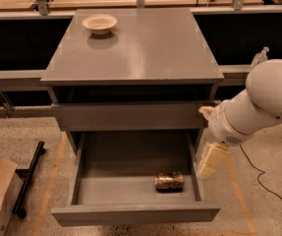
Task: Pick orange can from middle drawer and place on counter
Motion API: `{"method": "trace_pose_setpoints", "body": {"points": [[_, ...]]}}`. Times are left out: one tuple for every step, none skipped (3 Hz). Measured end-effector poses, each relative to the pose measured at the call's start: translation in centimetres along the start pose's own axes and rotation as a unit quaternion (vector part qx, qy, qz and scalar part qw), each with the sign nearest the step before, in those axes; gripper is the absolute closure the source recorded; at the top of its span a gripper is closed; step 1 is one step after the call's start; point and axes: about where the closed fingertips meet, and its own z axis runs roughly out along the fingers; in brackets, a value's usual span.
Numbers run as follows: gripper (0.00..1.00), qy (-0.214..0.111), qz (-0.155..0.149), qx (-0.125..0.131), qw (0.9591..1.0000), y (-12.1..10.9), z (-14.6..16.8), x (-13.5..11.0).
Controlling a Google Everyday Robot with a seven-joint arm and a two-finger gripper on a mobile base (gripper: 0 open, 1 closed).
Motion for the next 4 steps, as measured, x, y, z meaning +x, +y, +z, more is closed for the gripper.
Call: {"method": "trace_pose_setpoints", "body": {"points": [[0.0,0.003,-0.002,0.003,1.0,-0.6,3.8,1.2],[0.0,0.004,-0.008,0.005,0.9999,-1.3,7.6,2.2],[0.0,-0.005,0.011,-0.003,0.9999,-1.8,11.5,3.6],[0.0,-0.006,0.013,-0.006,0.9999,-1.7,11.9,3.7]]}}
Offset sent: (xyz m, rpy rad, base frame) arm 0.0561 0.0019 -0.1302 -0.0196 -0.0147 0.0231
